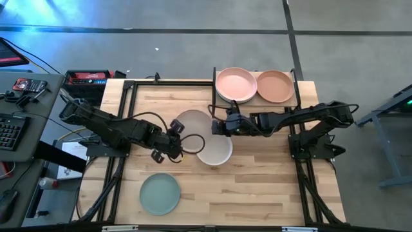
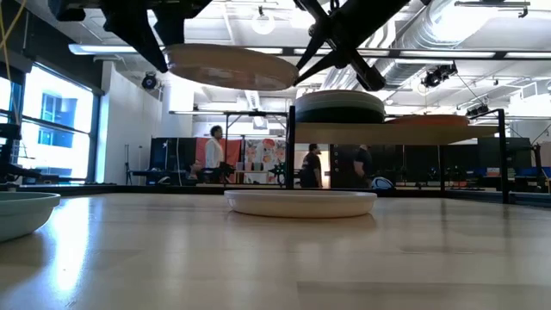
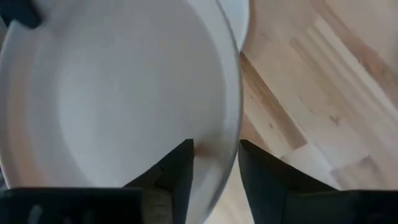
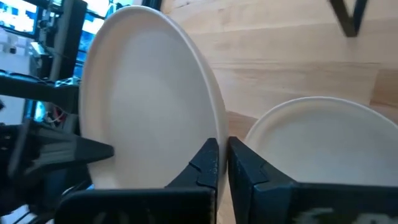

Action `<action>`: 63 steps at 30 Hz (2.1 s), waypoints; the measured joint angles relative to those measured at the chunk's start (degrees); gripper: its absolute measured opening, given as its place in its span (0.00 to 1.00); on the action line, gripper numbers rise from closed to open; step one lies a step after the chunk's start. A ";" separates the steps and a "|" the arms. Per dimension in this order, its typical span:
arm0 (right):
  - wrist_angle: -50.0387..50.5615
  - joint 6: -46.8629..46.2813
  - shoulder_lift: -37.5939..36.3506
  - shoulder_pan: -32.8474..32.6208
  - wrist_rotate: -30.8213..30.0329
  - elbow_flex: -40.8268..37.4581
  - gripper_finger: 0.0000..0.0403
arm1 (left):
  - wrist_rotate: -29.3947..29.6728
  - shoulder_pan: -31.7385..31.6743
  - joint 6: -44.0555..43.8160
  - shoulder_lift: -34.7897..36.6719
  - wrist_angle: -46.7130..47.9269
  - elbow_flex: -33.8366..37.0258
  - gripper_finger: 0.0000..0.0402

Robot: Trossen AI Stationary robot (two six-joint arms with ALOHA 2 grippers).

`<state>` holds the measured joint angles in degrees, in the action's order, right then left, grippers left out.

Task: Place and stack plates onto a shelf
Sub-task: Stack the gray plate on top of the brown plate on the shelf

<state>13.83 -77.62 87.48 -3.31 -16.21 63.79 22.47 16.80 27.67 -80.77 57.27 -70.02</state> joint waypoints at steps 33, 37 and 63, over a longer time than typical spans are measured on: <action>20.69 -1.88 -9.37 3.45 -0.89 0.02 0.00 | 5.50 1.46 -11.87 0.00 -4.14 0.02 0.31; 25.57 -1.05 -14.45 4.26 -1.87 0.02 0.00 | 5.23 1.06 -12.60 0.00 -4.41 0.02 0.31; 53.28 1.59 -47.69 21.77 -14.64 0.02 0.00 | 5.12 -18.84 -12.58 -0.02 -5.89 0.02 0.31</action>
<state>67.11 -76.04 39.79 18.46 -30.85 63.81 27.59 -2.04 15.09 -80.79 51.37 -70.00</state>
